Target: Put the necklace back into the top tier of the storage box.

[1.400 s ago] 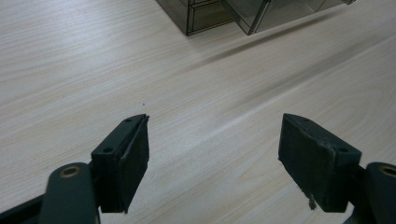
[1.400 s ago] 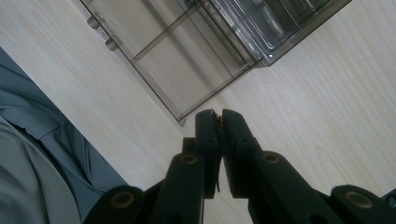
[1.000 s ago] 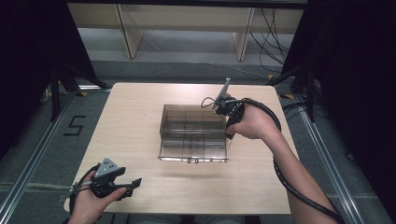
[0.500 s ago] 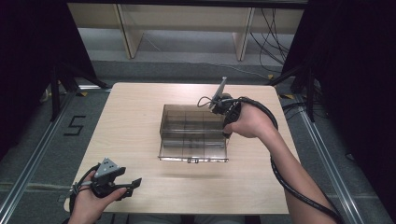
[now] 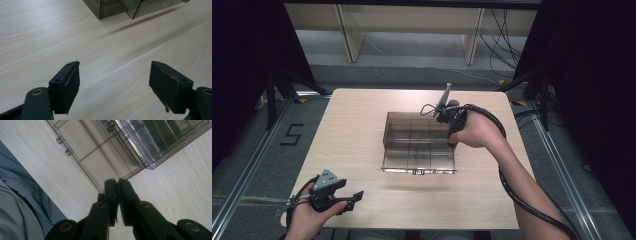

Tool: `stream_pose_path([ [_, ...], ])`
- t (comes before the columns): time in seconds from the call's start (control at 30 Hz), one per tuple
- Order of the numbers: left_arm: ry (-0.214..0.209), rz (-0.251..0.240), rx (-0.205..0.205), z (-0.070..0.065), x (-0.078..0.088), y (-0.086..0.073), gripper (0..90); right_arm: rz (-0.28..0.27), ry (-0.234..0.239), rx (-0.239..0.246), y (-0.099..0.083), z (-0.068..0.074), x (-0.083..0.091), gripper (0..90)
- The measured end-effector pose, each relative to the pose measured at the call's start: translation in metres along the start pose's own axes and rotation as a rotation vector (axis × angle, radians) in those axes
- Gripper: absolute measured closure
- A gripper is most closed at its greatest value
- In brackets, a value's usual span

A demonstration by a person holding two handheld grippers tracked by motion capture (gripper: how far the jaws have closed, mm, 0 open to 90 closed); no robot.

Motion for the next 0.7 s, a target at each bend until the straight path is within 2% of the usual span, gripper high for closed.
stream_pose_path([
  [0.2,0.001,0.006,-0.002,0.0,0.0,0.0,24.6,-0.006,0.003,0.008,0.002,0.001,-0.002,85.8],
  [0.23,0.003,0.002,-0.001,0.0,0.0,0.0,24.6,-0.005,0.006,-0.007,0.002,0.002,-0.002,85.9],
  [0.3,-0.001,0.006,-0.002,0.0,0.0,0.0,24.7,-0.003,0.0,0.014,0.003,0.002,-0.003,85.8],
  [0.33,-0.001,0.007,-0.003,0.0,0.0,0.0,24.6,0.0,0.001,-0.003,0.003,0.003,-0.003,85.8],
  [0.53,-0.003,-0.008,0.001,-0.001,0.0,0.0,24.7,-0.001,0.01,0.019,0.007,0.004,-0.01,85.9],
  [0.7,-0.004,-0.002,0.002,-0.001,0.0,0.0,24.6,0.003,0.008,-0.004,0.009,0.006,-0.013,85.8],
])
Point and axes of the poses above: each handheld gripper's, and its own axes: x roughly backward along the jaws, y roughly out of its top, z roughly to its left, the point moved 2 cm from there along -x, roughly forward along the jaws, and after that the axes turned 4 degrees about -z, right-handed, at the moved point
